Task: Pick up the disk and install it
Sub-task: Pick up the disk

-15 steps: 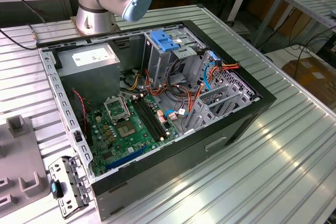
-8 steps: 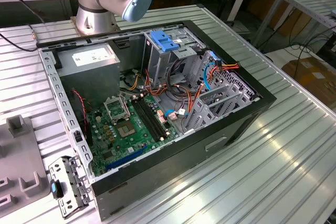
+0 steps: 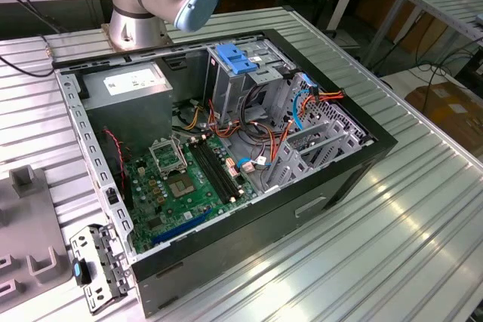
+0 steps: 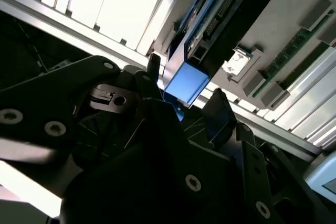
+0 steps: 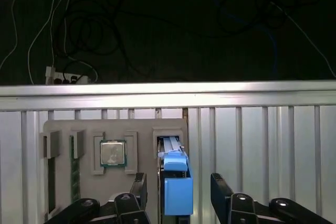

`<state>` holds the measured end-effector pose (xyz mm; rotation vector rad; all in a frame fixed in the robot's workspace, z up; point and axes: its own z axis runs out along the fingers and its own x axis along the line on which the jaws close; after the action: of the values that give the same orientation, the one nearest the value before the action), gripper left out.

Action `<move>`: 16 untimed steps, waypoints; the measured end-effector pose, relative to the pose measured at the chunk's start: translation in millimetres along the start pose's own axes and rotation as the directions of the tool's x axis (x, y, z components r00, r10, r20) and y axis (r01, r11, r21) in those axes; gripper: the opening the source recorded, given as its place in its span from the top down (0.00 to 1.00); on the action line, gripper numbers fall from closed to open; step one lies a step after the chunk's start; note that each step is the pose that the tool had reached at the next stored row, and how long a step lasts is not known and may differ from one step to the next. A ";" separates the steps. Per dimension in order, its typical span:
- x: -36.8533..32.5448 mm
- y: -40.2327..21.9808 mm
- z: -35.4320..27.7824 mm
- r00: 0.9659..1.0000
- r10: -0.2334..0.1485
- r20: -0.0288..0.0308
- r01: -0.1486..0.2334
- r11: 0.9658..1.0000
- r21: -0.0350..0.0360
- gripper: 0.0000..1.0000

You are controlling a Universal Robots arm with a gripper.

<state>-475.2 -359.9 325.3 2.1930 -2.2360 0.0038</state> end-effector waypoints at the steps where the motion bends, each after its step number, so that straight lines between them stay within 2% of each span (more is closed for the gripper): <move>1: 0.1 0.0 1.5 1.000 -0.003 0.000 0.003 1.000 0.000 0.40; 5: 0.3 -0.1 7.9 1.000 -0.017 0.000 0.017 1.000 0.003 0.40; 7: 3.6 -0.1 14.5 1.000 -0.026 0.000 0.026 1.000 0.003 0.40; 10: 5.5 -0.2 18.2 1.000 -0.028 0.000 0.028 1.000 0.005 0.41; 11: 5.5 -0.2 19.8 1.000 -0.028 0.002 0.028 1.000 0.007 0.55; 16: 5.5 -0.2 24.8 1.000 -0.028 0.003 0.028 1.000 0.009 0.55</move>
<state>-475.2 -365.6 300.5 2.2305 -2.2111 0.0096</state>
